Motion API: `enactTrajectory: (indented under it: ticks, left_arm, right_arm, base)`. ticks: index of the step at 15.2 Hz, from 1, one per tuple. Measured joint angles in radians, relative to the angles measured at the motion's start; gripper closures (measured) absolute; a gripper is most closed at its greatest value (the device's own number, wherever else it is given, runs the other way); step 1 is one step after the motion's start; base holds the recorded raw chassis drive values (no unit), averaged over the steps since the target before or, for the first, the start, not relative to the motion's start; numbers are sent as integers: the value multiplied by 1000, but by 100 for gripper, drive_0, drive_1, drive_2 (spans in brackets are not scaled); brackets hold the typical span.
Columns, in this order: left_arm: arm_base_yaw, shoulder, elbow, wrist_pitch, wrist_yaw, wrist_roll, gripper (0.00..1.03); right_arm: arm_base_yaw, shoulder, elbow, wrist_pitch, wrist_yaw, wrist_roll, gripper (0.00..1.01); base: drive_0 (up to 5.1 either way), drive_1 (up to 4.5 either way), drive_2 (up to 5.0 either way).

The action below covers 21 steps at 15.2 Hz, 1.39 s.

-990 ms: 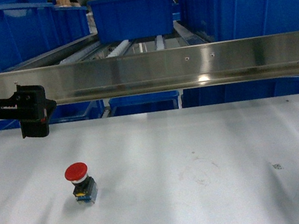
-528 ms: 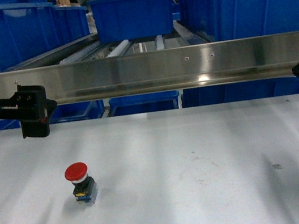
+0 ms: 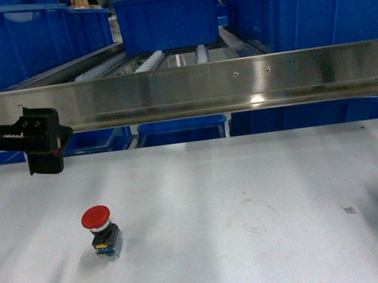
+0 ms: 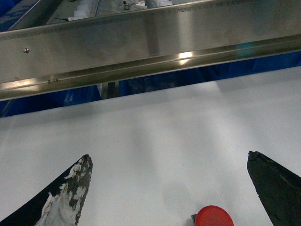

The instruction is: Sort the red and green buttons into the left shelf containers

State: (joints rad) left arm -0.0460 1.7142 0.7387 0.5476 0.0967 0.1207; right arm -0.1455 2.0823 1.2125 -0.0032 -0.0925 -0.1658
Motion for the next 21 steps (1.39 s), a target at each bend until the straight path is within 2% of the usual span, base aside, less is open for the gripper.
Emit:
enactTrajectory:
  ticks: [6,11,15,16,20,21]
  left_arm:
    - [0,0,0,0,0,0,5]
    - [0,0,0,0,0,0,5]
    - [0,0,0,0,0,0,5]
    - [0,0,0,0,0,0,5]
    - [0,0,0,0,0,0,5]
    - [0,0,0,0,0,0,5]
  right_arm:
    - [16,80,37,-15,17,-2,3]
    - [14,122,36,2,52,-31,3]
    - [13,190,34,11,55,-53,3]
    - [11,195,34,12,55,-53,6]
    - [0,203,17,91,39,-53,57]
    - [0,205,17,93,39,-53,67]
  base:
    - [0,0,0]
    - [0,0,0]
    - [0,0,0]
    - [0,0,0]
    - [0,0,0]
    - [0,0,0]
